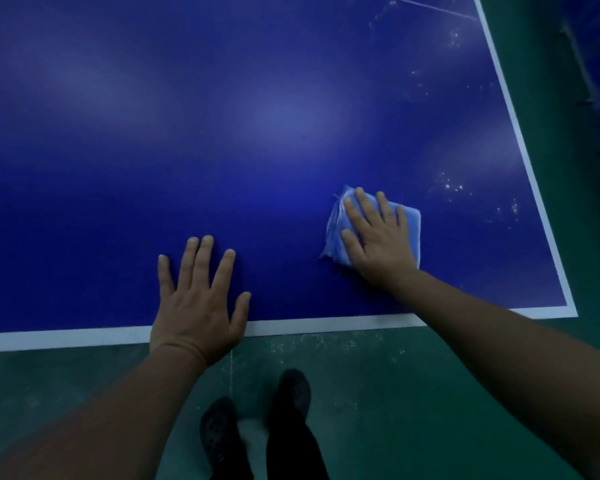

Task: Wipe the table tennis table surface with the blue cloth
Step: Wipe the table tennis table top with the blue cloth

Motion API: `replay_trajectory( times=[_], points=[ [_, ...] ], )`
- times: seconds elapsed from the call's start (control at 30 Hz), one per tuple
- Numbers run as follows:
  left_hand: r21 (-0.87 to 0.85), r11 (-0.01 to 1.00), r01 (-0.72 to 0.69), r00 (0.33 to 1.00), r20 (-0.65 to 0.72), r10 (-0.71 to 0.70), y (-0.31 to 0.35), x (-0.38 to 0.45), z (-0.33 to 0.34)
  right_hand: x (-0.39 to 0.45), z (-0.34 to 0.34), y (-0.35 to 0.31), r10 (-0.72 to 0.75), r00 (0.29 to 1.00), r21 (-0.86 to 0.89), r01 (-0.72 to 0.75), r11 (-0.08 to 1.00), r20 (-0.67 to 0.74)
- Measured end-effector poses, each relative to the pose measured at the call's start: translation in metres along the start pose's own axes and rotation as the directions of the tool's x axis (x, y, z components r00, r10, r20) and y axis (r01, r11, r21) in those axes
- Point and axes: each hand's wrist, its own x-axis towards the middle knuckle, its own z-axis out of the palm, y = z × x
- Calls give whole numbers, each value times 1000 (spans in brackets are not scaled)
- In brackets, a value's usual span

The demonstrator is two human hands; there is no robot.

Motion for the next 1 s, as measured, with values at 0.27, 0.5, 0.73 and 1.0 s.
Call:
replay_trajectory(
  times=[0.27, 0.5, 0.73, 1.0],
  points=[
    [-264, 961, 82, 986, -117, -117, 13, 33, -15, 59, -13, 18, -216, 976, -28, 216, 976, 14],
    [-247, 965, 90, 975, -178, -136, 27, 199, -39, 174, -35, 35, -341, 940, -54, 342, 938, 21],
    [-242, 949, 202, 959, -147, -242, 25, 318, -60, 276, -54, 42, -399, 917, -43, 399, 916, -3],
    [-196, 952, 234, 961, -104, -258, 38, 358, -49, 429, -88, 69, -247, 965, -47, 244, 969, -87]
  ],
)
